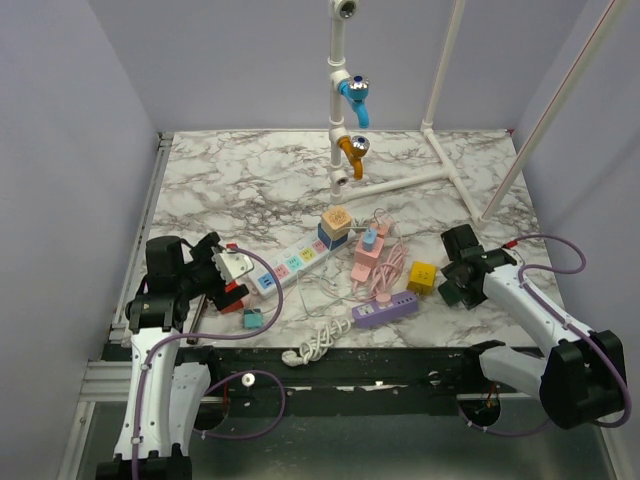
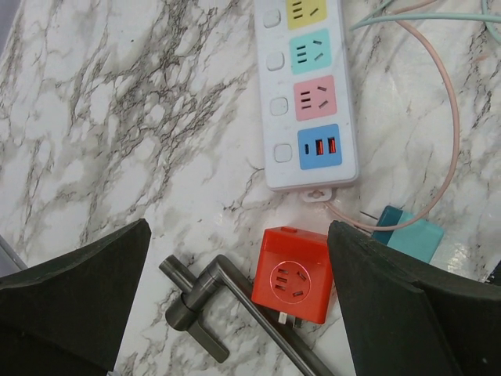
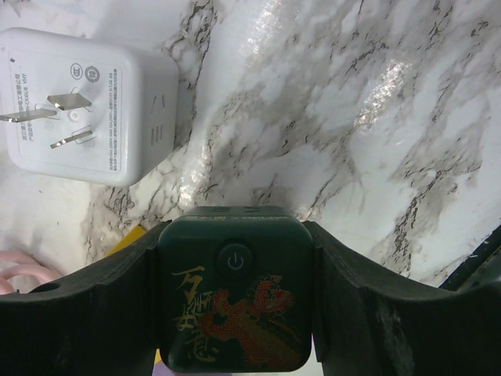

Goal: Pull the plug off the socket
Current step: Place the plug at the center of the board.

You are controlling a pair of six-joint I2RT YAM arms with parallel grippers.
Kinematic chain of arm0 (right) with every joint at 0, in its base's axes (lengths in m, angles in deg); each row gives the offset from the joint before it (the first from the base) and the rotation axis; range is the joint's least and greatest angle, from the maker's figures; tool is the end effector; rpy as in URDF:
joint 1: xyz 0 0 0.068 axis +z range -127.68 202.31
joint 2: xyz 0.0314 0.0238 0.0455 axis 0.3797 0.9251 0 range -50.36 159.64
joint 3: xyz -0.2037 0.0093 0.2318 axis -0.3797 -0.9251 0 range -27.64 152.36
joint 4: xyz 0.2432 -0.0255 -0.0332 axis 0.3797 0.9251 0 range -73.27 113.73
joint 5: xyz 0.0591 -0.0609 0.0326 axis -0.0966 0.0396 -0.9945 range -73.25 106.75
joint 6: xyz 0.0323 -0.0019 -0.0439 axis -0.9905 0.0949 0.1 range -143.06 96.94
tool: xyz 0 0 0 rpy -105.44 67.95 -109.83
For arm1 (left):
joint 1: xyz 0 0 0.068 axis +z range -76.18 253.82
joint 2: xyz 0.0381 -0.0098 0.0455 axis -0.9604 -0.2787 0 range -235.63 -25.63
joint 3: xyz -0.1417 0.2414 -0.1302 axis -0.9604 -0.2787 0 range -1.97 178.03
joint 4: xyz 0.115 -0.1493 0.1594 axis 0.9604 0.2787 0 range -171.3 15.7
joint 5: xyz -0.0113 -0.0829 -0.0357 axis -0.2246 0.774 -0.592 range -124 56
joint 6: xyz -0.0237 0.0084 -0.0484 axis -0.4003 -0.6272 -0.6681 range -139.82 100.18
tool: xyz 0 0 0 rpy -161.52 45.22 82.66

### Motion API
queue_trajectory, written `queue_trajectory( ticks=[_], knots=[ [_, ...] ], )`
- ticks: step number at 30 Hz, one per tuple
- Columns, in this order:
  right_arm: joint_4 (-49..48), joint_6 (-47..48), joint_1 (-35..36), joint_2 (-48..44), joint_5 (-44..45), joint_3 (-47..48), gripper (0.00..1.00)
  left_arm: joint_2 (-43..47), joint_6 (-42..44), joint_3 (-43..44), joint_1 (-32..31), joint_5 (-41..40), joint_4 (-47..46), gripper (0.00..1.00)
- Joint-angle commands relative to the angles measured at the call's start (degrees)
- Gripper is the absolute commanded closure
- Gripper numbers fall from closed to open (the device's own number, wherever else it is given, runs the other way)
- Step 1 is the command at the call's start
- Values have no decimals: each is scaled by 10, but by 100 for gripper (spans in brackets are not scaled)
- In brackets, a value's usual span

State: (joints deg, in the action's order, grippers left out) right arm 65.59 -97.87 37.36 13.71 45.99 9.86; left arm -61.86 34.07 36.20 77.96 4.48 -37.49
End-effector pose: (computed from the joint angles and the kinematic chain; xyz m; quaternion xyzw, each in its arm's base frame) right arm 0.1466 0.0209 0.2329 0.5059 0.8163 -0.0906 0.2637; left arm 0.0823 -0.0169 0.2905 0.4846 0.7255 -0.0764 0.4826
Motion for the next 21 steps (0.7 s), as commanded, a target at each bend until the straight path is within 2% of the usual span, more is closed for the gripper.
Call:
queue_trajectory(
  ticks=[1, 4, 6, 8, 12, 19, 21],
  knots=[
    [-12, -9, 1, -8, 0, -2, 48, 5, 2, 4, -11, 31, 9, 2],
    [-16, 1, 1, -7, -10, -8, 30, 4, -3, 2, -18, 30, 5, 2],
    [-24, 1, 1, -10, -40, -12, 22, 4, -21, 6, -26, 23, -3, 1],
    [-44, 14, 1, -21, -75, -19, 19, 4, -31, 13, -32, 22, -8, 2],
    [-49, 39, 1, -49, -61, -5, 13, 6, -38, 24, -40, 22, -15, 1],
    [-42, 141, 2, -94, -37, 83, 0, -2, -47, 27, -68, 18, -29, 1],
    [-59, 176, 5, -102, -48, 103, 0, -9, -56, 30, -75, 15, -35, 1]
  ],
)
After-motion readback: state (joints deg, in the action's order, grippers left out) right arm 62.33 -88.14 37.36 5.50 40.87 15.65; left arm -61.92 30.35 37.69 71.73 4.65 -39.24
